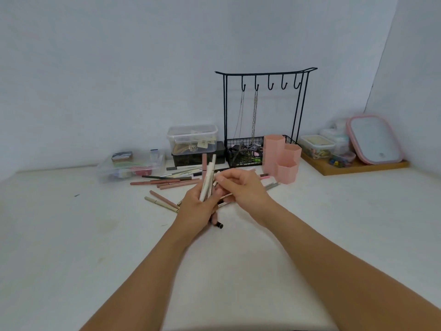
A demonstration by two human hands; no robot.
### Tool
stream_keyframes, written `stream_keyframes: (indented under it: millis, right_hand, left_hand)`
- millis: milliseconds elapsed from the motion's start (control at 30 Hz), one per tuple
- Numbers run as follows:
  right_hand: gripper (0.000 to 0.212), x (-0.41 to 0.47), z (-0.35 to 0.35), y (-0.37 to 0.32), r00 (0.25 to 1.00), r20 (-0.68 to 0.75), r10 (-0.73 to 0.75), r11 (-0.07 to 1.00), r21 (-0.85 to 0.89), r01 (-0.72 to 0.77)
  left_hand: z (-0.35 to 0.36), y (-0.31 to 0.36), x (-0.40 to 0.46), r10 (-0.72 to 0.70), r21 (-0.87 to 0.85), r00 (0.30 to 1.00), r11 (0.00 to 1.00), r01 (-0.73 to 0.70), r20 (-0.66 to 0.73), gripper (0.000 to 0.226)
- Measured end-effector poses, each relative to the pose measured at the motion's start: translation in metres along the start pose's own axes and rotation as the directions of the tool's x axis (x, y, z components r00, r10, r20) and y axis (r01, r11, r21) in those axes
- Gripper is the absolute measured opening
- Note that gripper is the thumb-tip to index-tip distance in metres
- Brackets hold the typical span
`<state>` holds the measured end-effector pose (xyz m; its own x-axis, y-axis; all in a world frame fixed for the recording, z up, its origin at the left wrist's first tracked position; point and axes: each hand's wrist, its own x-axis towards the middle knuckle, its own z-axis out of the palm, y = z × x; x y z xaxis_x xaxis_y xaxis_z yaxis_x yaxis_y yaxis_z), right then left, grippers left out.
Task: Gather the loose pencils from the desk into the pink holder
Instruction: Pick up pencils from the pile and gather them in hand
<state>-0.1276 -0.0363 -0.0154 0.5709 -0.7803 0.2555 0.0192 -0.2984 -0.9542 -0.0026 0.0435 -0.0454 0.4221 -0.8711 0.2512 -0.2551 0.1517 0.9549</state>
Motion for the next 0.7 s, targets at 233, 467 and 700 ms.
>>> stream_keyframes:
  millis: [233, 467, 700]
  right_hand:
    - [0.007, -0.011, -0.026, 0.008, 0.995, 0.076, -0.063, 0.901, -0.424, 0.089]
    - [0.018, -0.020, -0.001, 0.015, 0.973, 0.228, 0.048, 0.743, -0.659, 0.117]
    - [0.017, -0.012, -0.001, 0.014, 0.987, 0.161, 0.022, 0.827, -0.557, 0.073]
  left_hand:
    - [-0.002, 0.007, 0.000, -0.027, -0.137, 0.979, 0.991, 0.000, -0.201, 0.038]
    - [-0.021, 0.008, 0.001, -0.116, -0.041, 0.919, 0.993, 0.108, -0.376, 0.024]
    - [-0.053, 0.017, 0.008, -0.209, -0.117, 0.900, 0.977, 0.177, -0.382, 0.027]
